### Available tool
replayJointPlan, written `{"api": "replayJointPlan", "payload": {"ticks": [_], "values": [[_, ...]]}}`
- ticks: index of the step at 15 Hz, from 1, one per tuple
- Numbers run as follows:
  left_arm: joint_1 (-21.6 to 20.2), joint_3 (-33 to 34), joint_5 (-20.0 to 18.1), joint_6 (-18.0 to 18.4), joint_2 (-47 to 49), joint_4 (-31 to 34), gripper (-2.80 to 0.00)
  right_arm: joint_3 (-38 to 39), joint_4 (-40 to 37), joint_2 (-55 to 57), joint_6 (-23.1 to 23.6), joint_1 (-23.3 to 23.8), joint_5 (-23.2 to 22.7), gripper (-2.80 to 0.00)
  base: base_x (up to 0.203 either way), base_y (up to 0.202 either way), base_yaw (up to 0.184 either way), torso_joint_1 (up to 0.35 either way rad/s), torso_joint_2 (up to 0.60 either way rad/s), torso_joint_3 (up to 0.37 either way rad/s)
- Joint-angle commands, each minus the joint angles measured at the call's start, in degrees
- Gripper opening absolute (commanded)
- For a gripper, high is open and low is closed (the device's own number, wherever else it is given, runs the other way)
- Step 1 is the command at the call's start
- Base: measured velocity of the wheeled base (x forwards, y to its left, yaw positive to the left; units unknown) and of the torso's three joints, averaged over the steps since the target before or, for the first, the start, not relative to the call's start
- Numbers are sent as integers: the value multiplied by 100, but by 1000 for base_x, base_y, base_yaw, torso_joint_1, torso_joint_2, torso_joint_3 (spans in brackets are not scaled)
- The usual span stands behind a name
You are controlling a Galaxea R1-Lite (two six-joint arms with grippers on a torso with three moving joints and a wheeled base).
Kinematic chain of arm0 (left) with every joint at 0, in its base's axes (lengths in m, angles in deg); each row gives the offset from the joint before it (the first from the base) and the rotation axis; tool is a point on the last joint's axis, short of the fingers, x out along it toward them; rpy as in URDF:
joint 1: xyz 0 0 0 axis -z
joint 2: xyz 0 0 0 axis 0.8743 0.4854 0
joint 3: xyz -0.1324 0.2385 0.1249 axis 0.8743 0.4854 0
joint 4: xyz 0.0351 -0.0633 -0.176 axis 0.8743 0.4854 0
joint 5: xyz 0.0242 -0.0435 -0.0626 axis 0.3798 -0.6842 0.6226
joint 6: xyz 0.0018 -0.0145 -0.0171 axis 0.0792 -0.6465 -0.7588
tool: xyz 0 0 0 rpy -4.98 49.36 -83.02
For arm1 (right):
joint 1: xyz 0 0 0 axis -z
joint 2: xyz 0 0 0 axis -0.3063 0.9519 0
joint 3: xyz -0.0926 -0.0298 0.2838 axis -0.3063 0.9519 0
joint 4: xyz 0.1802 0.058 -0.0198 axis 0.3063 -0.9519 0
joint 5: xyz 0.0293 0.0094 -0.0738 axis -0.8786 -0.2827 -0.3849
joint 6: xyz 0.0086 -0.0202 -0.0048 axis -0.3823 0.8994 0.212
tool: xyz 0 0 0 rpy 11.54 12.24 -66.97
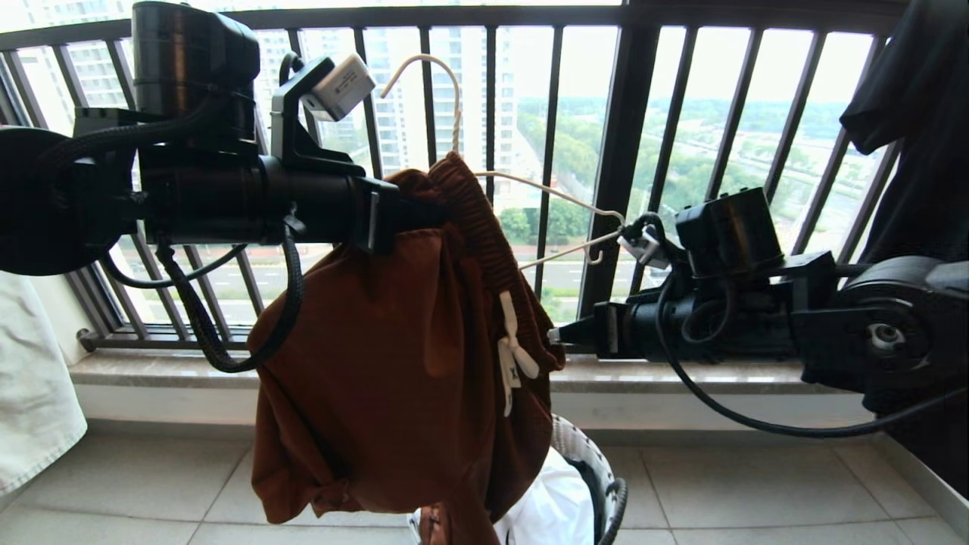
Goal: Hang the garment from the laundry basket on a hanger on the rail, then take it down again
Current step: Hang the clothes on the clothes rack
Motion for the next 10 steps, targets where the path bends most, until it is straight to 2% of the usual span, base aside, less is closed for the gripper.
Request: {"api": "replayJointPlan", "payload": {"ticks": [1,10], "values": [[2,16,-12,9,5,3,-280,-63,128,436,-10,69,177,0,0,0,0,0,0,0],[2,9,-6,27,21,3,-280,-63,346,657,-1,160,312,0,0,0,0,0,0,0]]}}
